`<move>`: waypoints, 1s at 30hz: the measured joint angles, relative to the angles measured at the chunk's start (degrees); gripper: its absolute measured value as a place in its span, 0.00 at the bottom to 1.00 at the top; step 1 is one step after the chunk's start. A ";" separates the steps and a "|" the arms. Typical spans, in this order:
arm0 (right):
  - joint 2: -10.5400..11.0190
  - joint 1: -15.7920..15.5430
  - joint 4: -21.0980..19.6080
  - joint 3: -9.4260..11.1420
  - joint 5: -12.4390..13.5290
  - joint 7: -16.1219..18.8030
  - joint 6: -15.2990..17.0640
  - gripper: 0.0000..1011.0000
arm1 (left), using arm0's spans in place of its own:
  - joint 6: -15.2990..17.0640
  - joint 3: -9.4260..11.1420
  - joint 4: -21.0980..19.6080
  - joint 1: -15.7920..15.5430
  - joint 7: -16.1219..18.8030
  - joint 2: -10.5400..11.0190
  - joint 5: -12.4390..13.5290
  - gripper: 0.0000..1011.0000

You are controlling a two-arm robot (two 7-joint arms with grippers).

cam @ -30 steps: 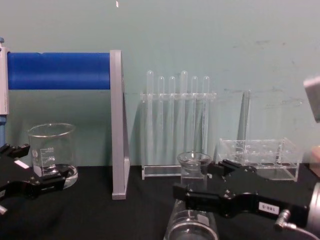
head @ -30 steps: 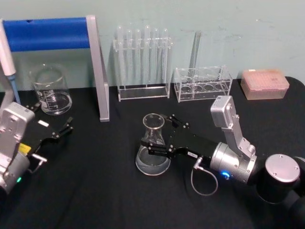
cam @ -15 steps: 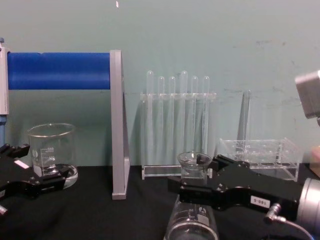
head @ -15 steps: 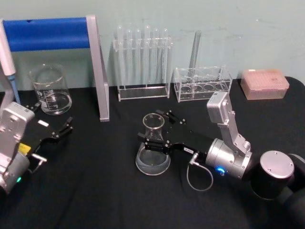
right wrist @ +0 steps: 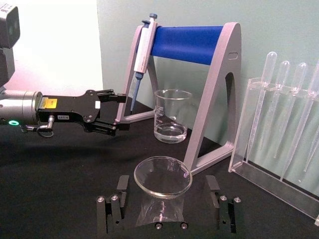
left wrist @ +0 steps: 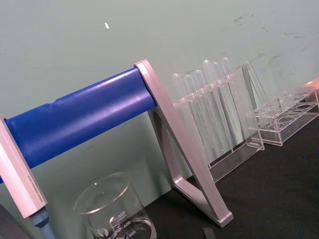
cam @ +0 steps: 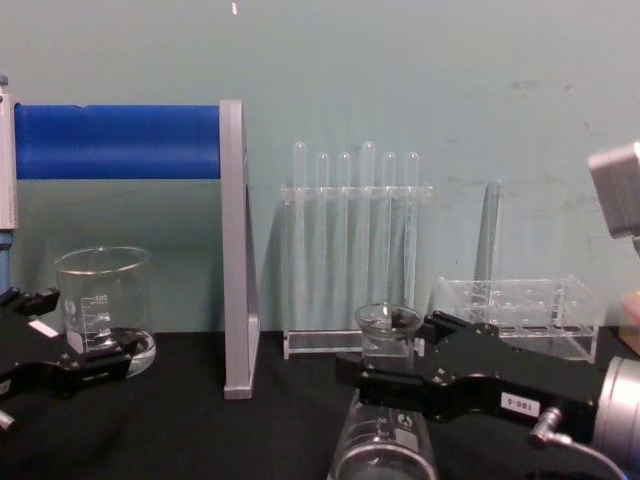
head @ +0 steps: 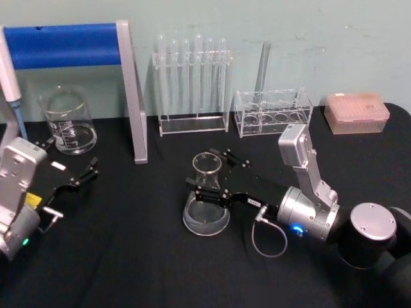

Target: Grasp the erlenmeyer flask with one hand, shake it three times, then place it back.

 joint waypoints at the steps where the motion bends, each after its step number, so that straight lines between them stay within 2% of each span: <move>1: 0.00 0.00 0.00 0.00 0.01 0.00 0.00 0.93 | 0.00 0.00 0.00 0.00 0.00 0.00 0.00 0.99; 5: 0.02 -0.02 -0.03 0.02 0.02 -0.01 0.02 0.86 | 0.00 0.00 0.00 0.00 0.00 0.00 0.00 0.99; 8: 0.04 -0.04 -0.05 0.02 0.04 -0.01 0.02 0.74 | 0.00 0.00 0.00 0.00 0.00 0.00 0.00 0.99; 9: 0.04 -0.04 -0.06 0.02 0.05 -0.01 0.02 0.74 | 0.00 0.00 0.00 0.00 0.00 0.00 0.00 0.99; 14: 0.06 -0.07 -0.08 0.02 0.07 -0.01 0.02 0.59 | 0.00 0.00 0.00 0.00 0.00 0.00 0.00 0.99; 15: 0.06 -0.07 -0.09 0.02 0.07 -0.01 0.02 0.52 | 0.00 0.00 0.00 0.00 0.00 0.00 0.00 0.99; 19: 0.07 -0.07 -0.09 0.02 0.09 -0.01 0.02 0.45 | 0.00 0.00 0.00 0.00 0.00 0.00 0.00 0.99; 30: 0.30 -0.14 -0.87 0.16 -0.10 -0.27 0.26 0.45 | 0.00 0.00 0.00 0.00 0.00 0.00 0.00 0.99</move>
